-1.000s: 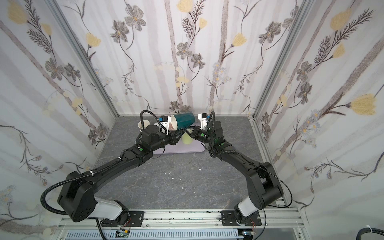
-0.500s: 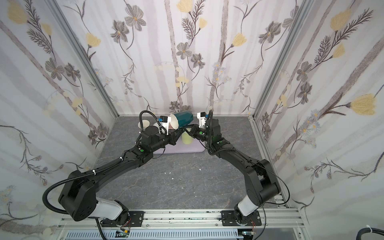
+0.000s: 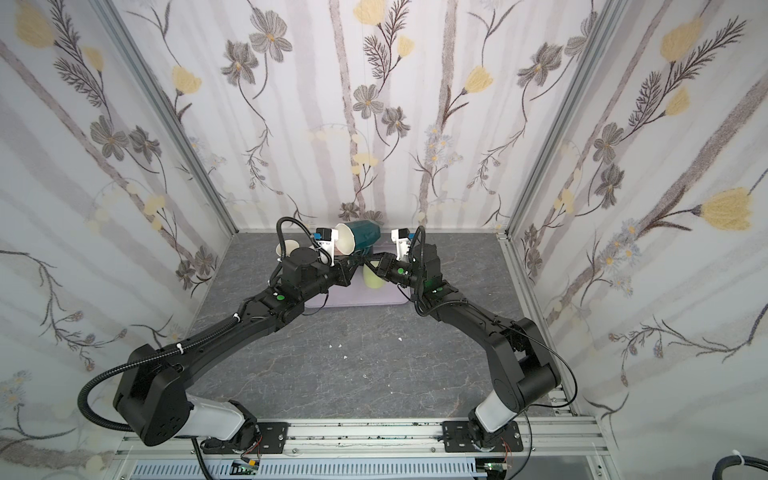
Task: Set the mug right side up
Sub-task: 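Tilt the dark green mug with the left gripper while the right holds its handle, then release the handle and withdraw the right gripper while the left carries the mug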
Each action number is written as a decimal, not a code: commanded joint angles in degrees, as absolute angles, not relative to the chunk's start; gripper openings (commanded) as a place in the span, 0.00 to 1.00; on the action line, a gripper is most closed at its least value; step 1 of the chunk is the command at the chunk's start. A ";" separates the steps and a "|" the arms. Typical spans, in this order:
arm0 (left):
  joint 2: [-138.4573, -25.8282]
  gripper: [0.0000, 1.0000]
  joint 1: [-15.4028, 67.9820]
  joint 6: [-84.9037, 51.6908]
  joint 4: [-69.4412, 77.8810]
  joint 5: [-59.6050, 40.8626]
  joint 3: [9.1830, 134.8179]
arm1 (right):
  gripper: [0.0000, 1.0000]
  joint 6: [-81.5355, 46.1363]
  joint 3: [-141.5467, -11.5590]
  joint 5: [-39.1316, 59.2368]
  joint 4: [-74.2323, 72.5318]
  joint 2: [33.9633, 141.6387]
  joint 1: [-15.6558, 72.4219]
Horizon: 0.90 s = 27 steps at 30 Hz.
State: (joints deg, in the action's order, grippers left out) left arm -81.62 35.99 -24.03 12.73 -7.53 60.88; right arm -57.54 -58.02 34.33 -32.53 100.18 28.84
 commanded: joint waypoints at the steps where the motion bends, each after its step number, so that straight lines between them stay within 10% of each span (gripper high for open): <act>1: -81.51 0.00 36.04 -23.77 14.67 -5.44 63.62 | 0.42 -58.15 -57.38 38.43 -37.17 99.78 29.00; 13: -82.14 0.00 36.04 -21.97 3.98 -2.10 69.91 | 0.76 -53.72 -55.11 33.35 -32.13 94.41 27.64; 27: -81.17 0.00 29.85 -21.33 -7.90 3.62 70.66 | 0.89 -33.94 -53.42 14.54 -12.31 77.09 27.40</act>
State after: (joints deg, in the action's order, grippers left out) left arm -81.54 31.53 -21.15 -8.62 0.60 69.56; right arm -40.27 -54.24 21.67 -17.30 79.31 27.31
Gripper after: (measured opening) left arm 0.140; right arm 0.881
